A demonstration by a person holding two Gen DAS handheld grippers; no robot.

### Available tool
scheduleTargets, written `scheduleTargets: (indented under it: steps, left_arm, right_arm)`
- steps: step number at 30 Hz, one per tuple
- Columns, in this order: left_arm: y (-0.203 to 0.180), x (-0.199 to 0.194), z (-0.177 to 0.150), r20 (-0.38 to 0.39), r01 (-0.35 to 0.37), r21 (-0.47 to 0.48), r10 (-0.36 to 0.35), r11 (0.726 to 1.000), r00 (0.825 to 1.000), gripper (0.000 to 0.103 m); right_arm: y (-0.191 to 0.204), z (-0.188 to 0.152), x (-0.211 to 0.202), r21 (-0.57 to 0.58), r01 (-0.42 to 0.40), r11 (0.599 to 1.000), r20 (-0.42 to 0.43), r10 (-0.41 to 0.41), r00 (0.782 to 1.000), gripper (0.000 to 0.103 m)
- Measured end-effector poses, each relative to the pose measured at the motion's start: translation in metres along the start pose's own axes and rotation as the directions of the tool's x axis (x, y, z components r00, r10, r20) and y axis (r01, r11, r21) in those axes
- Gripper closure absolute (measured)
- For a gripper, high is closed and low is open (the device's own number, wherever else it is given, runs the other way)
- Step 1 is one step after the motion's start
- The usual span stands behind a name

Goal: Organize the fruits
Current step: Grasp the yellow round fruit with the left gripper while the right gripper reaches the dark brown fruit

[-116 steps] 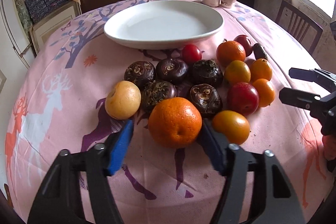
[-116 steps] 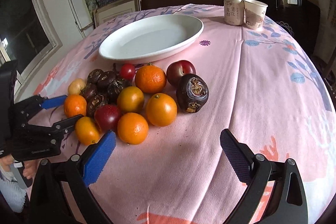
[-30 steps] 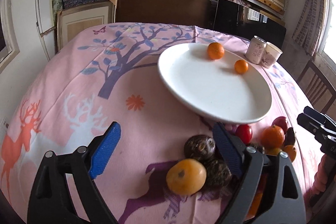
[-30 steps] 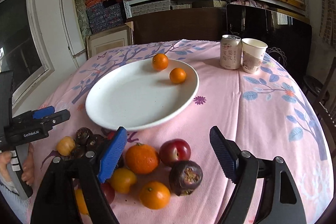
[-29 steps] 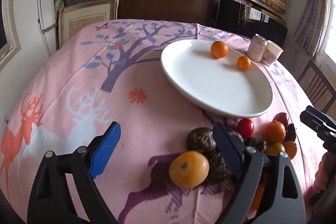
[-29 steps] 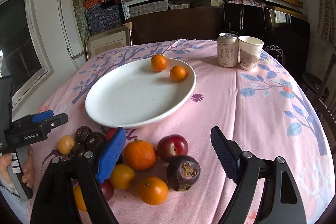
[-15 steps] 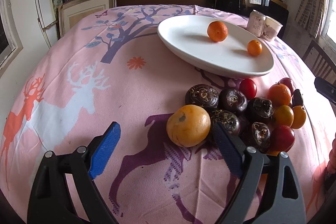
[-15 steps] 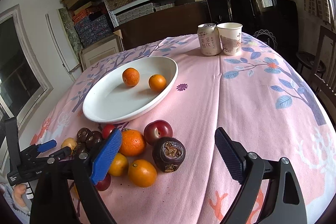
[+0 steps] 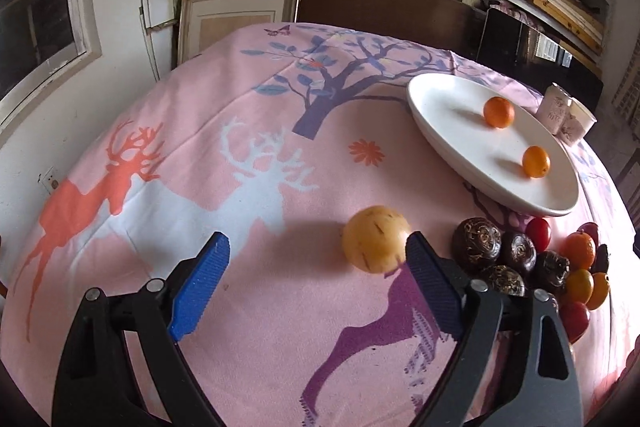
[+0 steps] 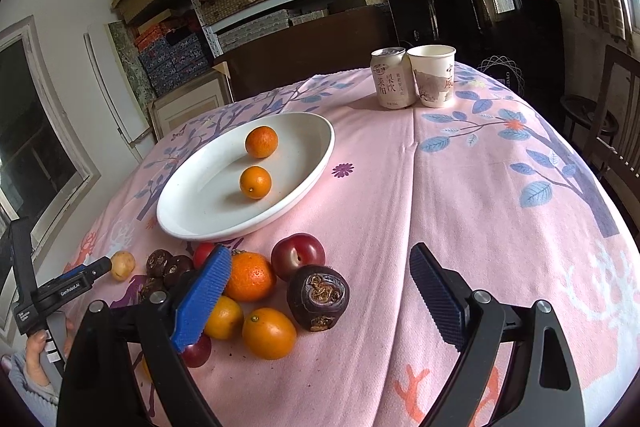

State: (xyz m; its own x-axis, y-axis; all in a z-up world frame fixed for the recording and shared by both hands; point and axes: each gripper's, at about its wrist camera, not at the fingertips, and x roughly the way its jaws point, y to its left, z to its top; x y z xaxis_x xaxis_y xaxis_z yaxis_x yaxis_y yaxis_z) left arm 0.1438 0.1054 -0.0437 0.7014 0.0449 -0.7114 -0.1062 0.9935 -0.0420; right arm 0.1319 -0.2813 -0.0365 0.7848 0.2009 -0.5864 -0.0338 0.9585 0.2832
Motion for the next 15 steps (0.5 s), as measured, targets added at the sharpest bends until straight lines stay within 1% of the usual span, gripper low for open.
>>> scheduleTargets:
  steps: [3, 5, 7, 9, 12, 15]
  left_arm:
    - [-0.014, 0.0, -0.003, 0.014, -0.02, 0.079, 0.019, 0.997, 1.0, 0.016]
    - [-0.019, 0.003, -0.004, 0.005, -0.021, 0.101, 0.021, 0.995, 1.0, 0.016]
    - [-0.019, 0.006, -0.003, -0.003, -0.008, 0.099, 0.008, 0.995, 1.0, 0.021]
    - [-0.018, 0.008, -0.003, -0.012, 0.017, 0.097, -0.016, 0.995, 1.0, 0.03]
    - [-0.023, 0.009, -0.004, -0.013, 0.046, 0.115, -0.045, 0.992, 0.999, 0.039]
    - [-0.029, 0.011, -0.004, -0.022, 0.076, 0.135, -0.073, 0.988, 0.997, 0.045]
  right_arm:
    - [0.001, -0.001, 0.0, -0.005, -0.001, 1.0, 0.0, 0.001, 1.0, 0.012]
    - [0.001, -0.001, -0.001, -0.007, -0.002, 1.0, 0.0, 0.002, 1.0, 0.012]
    - [0.002, -0.001, -0.002, -0.01, -0.004, 1.0, 0.002, 0.004, 1.0, 0.012]
    - [0.003, -0.001, -0.003, -0.014, -0.003, 1.0, 0.004, 0.003, 1.0, 0.012]
    - [0.003, -0.002, -0.003, -0.015, -0.003, 1.0, 0.002, 0.003, 1.0, 0.012]
    - [0.004, -0.003, -0.003, -0.02, -0.004, 1.0, -0.001, 0.004, 1.0, 0.012]
